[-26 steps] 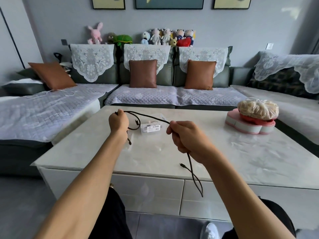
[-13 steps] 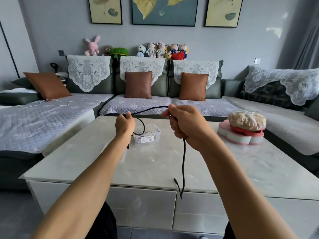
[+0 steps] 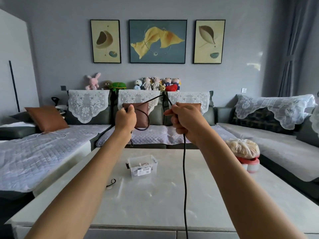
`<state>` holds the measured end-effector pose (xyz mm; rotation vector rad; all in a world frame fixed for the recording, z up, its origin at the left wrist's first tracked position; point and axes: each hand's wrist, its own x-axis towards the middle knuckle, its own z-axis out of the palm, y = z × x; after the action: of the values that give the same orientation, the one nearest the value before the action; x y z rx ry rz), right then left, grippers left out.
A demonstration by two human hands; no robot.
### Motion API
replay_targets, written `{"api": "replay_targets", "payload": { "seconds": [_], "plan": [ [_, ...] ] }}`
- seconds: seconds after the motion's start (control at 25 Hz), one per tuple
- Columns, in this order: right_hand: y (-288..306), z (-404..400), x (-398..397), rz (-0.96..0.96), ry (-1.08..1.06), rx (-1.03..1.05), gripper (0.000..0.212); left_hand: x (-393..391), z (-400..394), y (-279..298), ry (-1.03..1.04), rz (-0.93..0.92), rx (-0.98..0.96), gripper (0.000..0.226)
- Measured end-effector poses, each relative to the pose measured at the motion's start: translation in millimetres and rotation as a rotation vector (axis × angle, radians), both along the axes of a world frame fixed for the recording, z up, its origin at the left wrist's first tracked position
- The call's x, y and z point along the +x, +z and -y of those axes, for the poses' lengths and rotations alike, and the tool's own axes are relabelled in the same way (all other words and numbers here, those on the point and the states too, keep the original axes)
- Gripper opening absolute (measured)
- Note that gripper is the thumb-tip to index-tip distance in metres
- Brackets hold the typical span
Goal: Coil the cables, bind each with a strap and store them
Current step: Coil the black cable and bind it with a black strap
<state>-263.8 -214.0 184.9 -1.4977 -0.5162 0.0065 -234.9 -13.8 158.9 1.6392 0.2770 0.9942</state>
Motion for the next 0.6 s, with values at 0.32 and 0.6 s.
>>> {"api": "replay_targets", "payload": {
  "seconds": [0.32,0.6],
  "plan": [
    [-112.1,12.2,19.3,-0.167,-0.097,-0.14,0.02,-25.0,14.5,-85.8,-0.18,-0.146,-0.043,0.043],
    [-201.0,-5.5,76.8,-0.128,-0.019,-0.29,0.016,18.0,18.9,-175.8,-0.386,-0.262,-0.068,0.041]
  ]
}}
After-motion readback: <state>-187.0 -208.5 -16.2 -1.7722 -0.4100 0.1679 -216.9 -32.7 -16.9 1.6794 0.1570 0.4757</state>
